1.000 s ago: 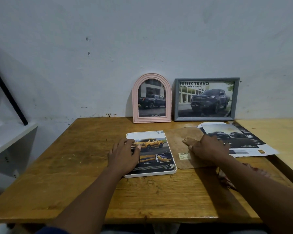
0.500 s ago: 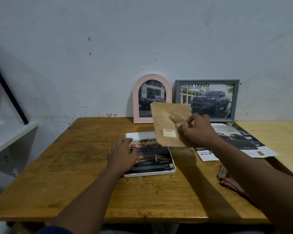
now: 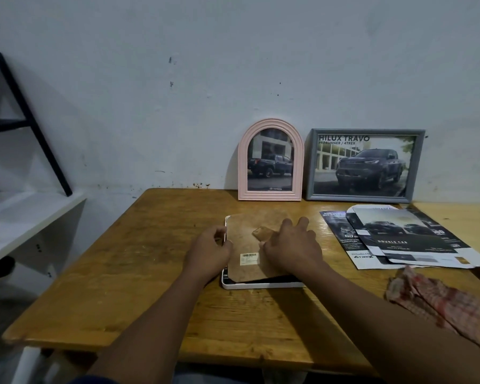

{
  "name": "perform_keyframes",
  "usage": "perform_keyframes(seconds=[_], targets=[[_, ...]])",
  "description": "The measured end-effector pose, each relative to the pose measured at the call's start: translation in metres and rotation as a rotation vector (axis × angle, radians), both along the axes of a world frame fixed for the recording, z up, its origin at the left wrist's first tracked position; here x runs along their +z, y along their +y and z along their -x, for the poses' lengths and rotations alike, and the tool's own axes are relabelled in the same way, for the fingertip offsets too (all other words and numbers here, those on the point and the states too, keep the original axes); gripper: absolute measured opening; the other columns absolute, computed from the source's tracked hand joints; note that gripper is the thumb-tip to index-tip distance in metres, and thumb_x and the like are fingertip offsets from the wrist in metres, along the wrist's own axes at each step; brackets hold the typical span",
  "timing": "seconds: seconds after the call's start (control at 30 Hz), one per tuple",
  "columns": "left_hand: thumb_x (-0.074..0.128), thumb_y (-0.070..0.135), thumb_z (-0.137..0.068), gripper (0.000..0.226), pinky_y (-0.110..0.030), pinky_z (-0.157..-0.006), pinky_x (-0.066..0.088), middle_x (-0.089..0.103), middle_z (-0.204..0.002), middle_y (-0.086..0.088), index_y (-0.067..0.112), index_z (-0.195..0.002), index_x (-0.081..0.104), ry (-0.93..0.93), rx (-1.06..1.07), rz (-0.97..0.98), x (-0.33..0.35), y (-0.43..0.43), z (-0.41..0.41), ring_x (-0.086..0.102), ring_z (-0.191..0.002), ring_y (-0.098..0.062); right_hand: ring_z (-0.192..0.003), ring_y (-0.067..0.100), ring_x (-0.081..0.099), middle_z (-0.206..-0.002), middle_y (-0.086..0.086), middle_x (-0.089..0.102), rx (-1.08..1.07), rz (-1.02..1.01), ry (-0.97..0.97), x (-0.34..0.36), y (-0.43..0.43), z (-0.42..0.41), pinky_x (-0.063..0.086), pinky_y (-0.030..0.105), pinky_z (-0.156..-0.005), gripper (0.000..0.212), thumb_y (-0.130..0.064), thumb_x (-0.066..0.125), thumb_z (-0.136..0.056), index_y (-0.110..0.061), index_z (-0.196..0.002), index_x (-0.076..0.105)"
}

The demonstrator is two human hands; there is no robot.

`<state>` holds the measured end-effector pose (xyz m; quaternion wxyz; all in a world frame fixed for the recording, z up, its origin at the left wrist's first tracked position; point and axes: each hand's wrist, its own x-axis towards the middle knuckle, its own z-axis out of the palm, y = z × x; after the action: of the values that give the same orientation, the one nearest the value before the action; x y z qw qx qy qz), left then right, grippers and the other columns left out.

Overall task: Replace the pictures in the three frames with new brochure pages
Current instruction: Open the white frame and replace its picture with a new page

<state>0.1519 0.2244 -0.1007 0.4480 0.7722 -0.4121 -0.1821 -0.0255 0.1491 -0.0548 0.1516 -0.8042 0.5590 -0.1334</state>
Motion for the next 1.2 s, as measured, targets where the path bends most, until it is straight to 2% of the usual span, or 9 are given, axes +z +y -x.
perform_keyframes(seconds=[0.13,0.27,0.43,0.6,0.73,0.87,0.93,1.03,1.2], targets=[[0.069,0.028,-0.085,0.035,-0.037,-0.096,0.054,0.069,-0.119,0.014,0.034,-0.12,0.069,-0.083,0.001,0.001,0.001,0.002,0.003,0.063,-0.111,-0.009,-0.123,0.037,0.043,-0.137,0.015,0.039,-0.029,0.067,0.091,-0.002,0.006,-0.004,0.041,0.047,-0.098,0.065,-0.059,0.056,-0.087,-0.015,-0.135,0.046],[0.067,0.019,-0.09,0.039,-0.027,-0.091,0.05,0.066,-0.127,0.006,0.026,-0.128,0.066,-0.137,-0.001,0.01,-0.003,0.002,0.006,0.061,-0.115,-0.011,-0.13,0.038,0.038,-0.142,0.015,0.041,-0.006,0.072,0.117,-0.008,0.004,-0.007,0.037,0.049,-0.103,0.069,-0.061,0.056,-0.087,-0.016,-0.138,0.046],[0.063,0.015,-0.093,0.037,-0.031,-0.092,0.053,0.064,-0.129,0.003,0.021,-0.13,0.066,-0.217,-0.024,0.018,-0.003,0.002,0.01,0.061,-0.11,-0.013,-0.129,0.036,0.039,-0.142,0.014,0.039,0.033,0.086,0.091,-0.013,0.0,-0.006,0.042,0.047,-0.1,0.073,-0.064,0.056,-0.086,-0.016,-0.139,0.043],[0.058,0.018,-0.096,0.042,-0.028,-0.094,0.045,0.056,-0.137,-0.001,0.015,-0.138,0.058,-0.39,-0.103,-0.082,0.009,-0.001,0.008,0.056,-0.119,-0.018,-0.128,0.035,0.038,-0.141,0.016,0.04,0.038,0.081,0.056,-0.013,-0.01,-0.002,0.041,0.047,-0.1,0.072,-0.068,0.044,-0.091,-0.015,-0.139,0.042],[0.052,0.032,-0.1,0.05,-0.042,-0.103,0.049,0.042,-0.148,-0.001,0.02,-0.148,0.045,-0.499,-0.111,-0.166,0.017,-0.014,0.013,0.049,-0.129,-0.021,-0.139,0.032,0.027,-0.151,0.012,0.033,0.134,0.086,0.06,-0.01,-0.024,-0.003,0.031,0.051,-0.108,0.066,-0.064,0.042,-0.095,-0.019,-0.143,0.039],[0.043,0.042,-0.103,0.056,-0.046,-0.119,0.032,0.023,-0.164,-0.002,0.021,-0.155,0.035,-0.598,-0.175,-0.196,0.006,-0.025,0.018,0.023,-0.151,-0.023,-0.151,0.031,0.011,-0.162,0.009,0.022,0.211,-0.027,0.093,-0.012,-0.039,-0.006,0.02,0.057,-0.116,0.061,-0.059,0.036,-0.099,-0.02,-0.147,0.036],[0.037,0.043,-0.105,0.06,-0.045,-0.125,0.018,0.014,-0.169,-0.003,0.018,-0.159,0.027,-0.56,-0.242,-0.246,0.001,-0.027,0.016,0.007,-0.156,-0.022,-0.149,0.03,0.019,-0.16,0.009,0.026,0.232,-0.05,0.099,-0.018,-0.043,-0.007,0.024,0.057,-0.116,0.06,-0.059,0.034,-0.099,-0.019,-0.142,0.041],[0.035,0.044,-0.106,0.061,-0.042,-0.126,0.012,0.013,-0.17,-0.005,0.016,-0.16,0.025,-0.524,-0.269,-0.266,-0.002,-0.028,0.014,0.004,-0.157,-0.02,-0.137,0.03,0.038,-0.149,0.011,0.042,0.234,0.018,0.155,-0.019,-0.045,-0.008,0.038,0.05,-0.107,0.06,-0.061,0.035,-0.096,-0.019,-0.136,0.048],[0.041,0.044,-0.103,0.056,-0.04,-0.118,0.031,0.036,-0.158,-0.007,0.015,-0.151,0.042,-0.634,-0.27,-0.3,0.011,-0.035,0.011,0.031,-0.145,-0.024,-0.128,0.03,0.044,-0.139,0.011,0.048,0.264,0.09,0.323,0.002,-0.059,-0.017,0.043,0.048,-0.101,0.063,-0.061,0.041,-0.093,-0.017,-0.138,0.049]])
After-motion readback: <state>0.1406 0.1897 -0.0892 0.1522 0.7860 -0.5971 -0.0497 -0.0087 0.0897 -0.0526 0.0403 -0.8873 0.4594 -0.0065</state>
